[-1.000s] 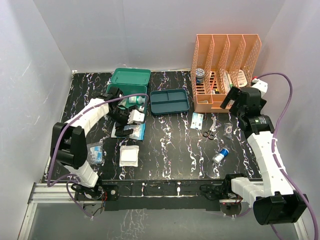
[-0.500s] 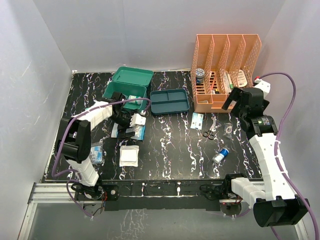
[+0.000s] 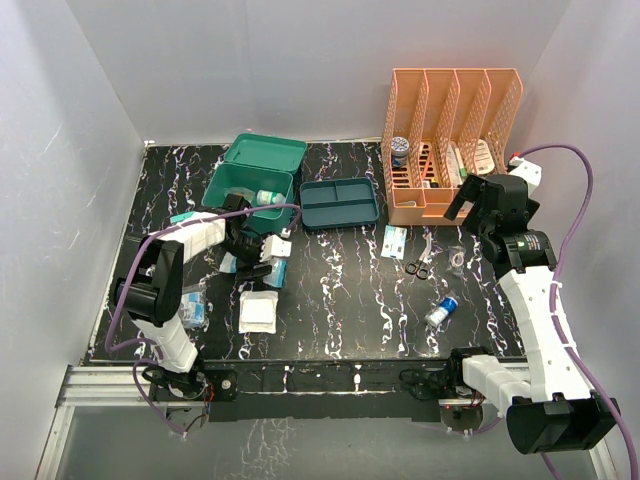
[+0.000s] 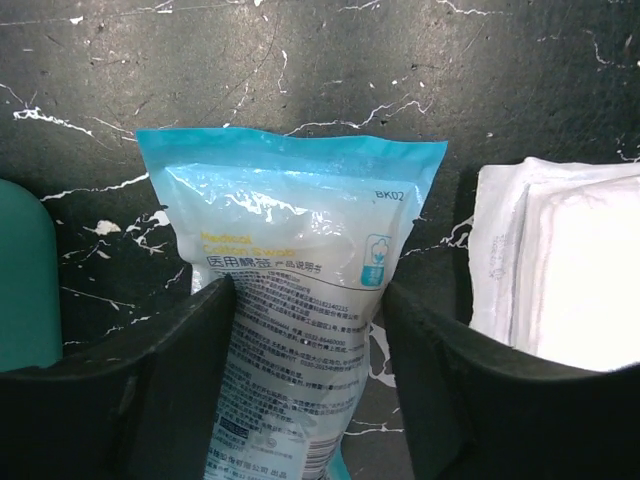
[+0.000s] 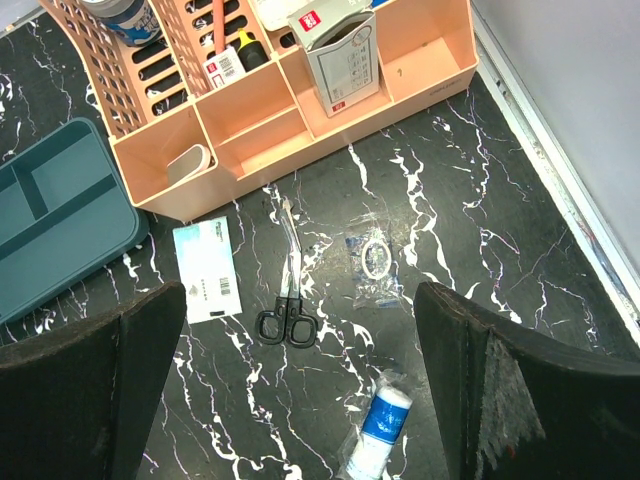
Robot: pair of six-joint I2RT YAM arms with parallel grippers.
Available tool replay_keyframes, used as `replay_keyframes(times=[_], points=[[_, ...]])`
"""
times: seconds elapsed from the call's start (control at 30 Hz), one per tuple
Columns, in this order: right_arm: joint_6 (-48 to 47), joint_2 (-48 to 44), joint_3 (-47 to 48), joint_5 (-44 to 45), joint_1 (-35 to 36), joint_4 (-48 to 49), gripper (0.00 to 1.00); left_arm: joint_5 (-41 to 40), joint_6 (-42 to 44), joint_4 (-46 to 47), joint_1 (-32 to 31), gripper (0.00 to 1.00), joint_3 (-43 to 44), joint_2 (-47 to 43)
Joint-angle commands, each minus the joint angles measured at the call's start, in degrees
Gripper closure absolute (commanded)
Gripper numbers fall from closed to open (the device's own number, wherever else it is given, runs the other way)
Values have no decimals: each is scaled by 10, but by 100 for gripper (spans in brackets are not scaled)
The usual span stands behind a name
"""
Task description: Organize the medicine kit
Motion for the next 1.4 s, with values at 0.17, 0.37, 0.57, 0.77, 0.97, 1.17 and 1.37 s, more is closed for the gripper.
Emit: replay_keyframes(times=[0.17, 0.37, 0.57, 0.77, 0.97, 1.17, 1.37], points=[[6, -2, 26, 3, -3, 18, 2, 29, -25, -16, -3, 72, -8, -50], [12, -5, 11, -1, -3, 31, 2, 37, -54, -80, -5, 92, 30, -101], [22, -10, -12, -9, -3, 47, 2, 60, -107, -174, -12, 93, 130, -171], [32, -8, -35, -22, -3, 75, 2, 17, -243, -128, -17, 99, 260, -173], [35, 8, -41, -35, -3, 103, 2, -171, -447, -42, -12, 100, 403, -19], [32, 13, -31, -30, -3, 106, 2, -241, -595, -75, 1, 100, 560, 127], [29, -9, -29, -11, -3, 78, 2, -273, -676, -95, 8, 100, 603, 167]])
